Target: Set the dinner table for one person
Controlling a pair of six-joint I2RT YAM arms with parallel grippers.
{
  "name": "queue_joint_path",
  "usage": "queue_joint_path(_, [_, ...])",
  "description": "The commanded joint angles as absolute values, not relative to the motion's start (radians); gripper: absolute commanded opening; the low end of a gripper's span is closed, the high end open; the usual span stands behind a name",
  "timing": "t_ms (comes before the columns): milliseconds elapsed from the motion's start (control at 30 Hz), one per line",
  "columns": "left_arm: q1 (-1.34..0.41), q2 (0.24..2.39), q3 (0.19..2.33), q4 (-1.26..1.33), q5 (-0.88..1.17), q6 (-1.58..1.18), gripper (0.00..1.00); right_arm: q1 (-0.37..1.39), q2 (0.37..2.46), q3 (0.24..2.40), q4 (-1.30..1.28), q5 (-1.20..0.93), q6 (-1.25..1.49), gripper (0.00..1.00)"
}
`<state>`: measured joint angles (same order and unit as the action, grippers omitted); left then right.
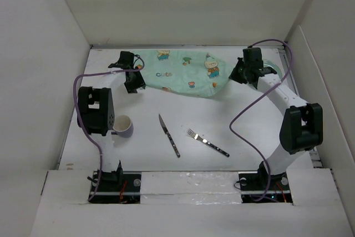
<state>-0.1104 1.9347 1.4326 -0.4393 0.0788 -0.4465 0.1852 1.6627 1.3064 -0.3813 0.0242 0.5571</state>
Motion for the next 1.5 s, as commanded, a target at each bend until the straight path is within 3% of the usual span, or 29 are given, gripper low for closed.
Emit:
queue_joint_path(0, [-0.114, 1.902, 1.425, -0.382, 0.098, -0.537, 0.40, 0.198, 1.609, 1.321, -0.325, 0.009, 0.552, 0.00])
queue_joint_path(233, [-0.114, 1.930, 1.399, -0.333, -0.044, -0.581, 0.39, 0.198, 1.605, 1.321, -0.319, -0.028, 0.552, 0.00])
queue_joint_path(733, [-0.114, 2.031, 1.459, -0.328, -0.048, -0.586, 0.25, 0.216, 1.632, 1.353, -0.331, -0.040, 0.552, 0.00])
queue_joint_path(1467, [-0.123, 2.051, 1.476, -0.308, -0.041, -0.578, 0.33, 0.236, 1.652, 1.373, -0.331, -0.046, 0.552, 0.00])
